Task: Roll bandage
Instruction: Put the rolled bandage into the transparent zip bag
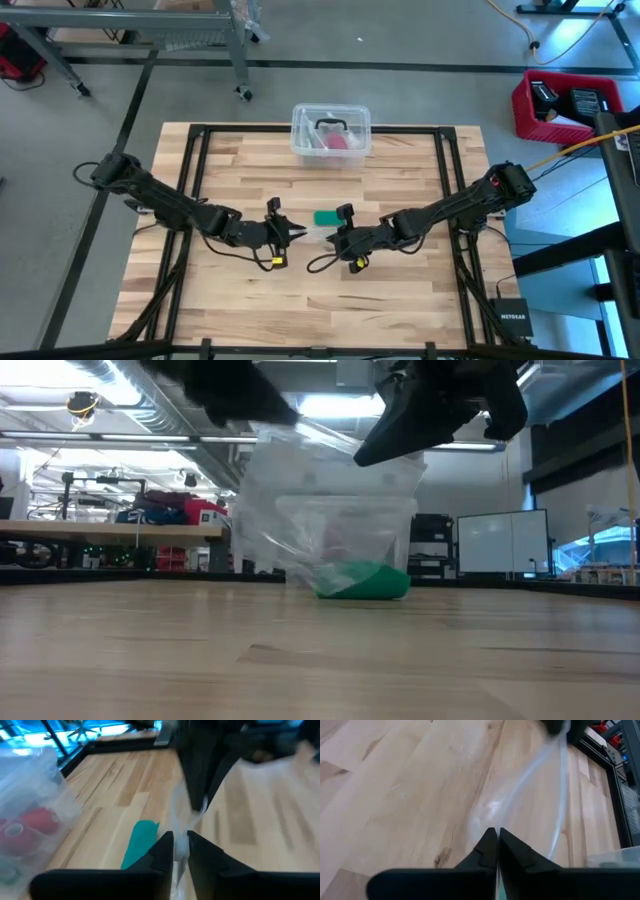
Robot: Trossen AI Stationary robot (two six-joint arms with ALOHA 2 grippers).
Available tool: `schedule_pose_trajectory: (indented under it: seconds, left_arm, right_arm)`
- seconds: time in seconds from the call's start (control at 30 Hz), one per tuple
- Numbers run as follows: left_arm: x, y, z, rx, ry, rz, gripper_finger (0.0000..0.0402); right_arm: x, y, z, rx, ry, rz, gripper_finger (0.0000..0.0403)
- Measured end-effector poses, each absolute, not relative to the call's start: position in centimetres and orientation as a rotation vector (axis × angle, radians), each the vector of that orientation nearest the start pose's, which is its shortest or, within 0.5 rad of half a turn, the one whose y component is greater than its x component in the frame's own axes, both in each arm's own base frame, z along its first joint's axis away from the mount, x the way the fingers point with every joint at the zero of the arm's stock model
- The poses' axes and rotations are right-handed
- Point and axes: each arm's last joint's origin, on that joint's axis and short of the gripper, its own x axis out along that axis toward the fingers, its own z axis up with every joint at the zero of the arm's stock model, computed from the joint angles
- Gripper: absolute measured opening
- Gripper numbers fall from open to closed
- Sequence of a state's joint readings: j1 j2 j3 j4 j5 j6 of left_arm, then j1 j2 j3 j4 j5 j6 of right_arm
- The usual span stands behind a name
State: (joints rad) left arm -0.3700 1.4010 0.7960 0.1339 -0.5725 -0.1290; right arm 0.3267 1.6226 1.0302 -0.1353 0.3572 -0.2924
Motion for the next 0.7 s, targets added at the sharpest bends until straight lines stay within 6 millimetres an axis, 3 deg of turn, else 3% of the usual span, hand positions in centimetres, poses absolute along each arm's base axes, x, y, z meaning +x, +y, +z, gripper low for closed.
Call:
schedule_pose_trajectory:
  seconds: [0.33, 0.7]
  left_arm:
    - [26.4, -8.1, 28.6, -0.129, 0.277, 0.244, 0.017]
    - [30.1, -7.8, 23.5, -0.322, 0.458, 0.126, 0.0184]
  right_arm:
    - [33.3, 10.2, 20.8, -0.53, 0.676, 0.074, 0.0006]
    - [34.5, 10.6, 19.0, -0.554, 0.665, 0.081, 0.0004]
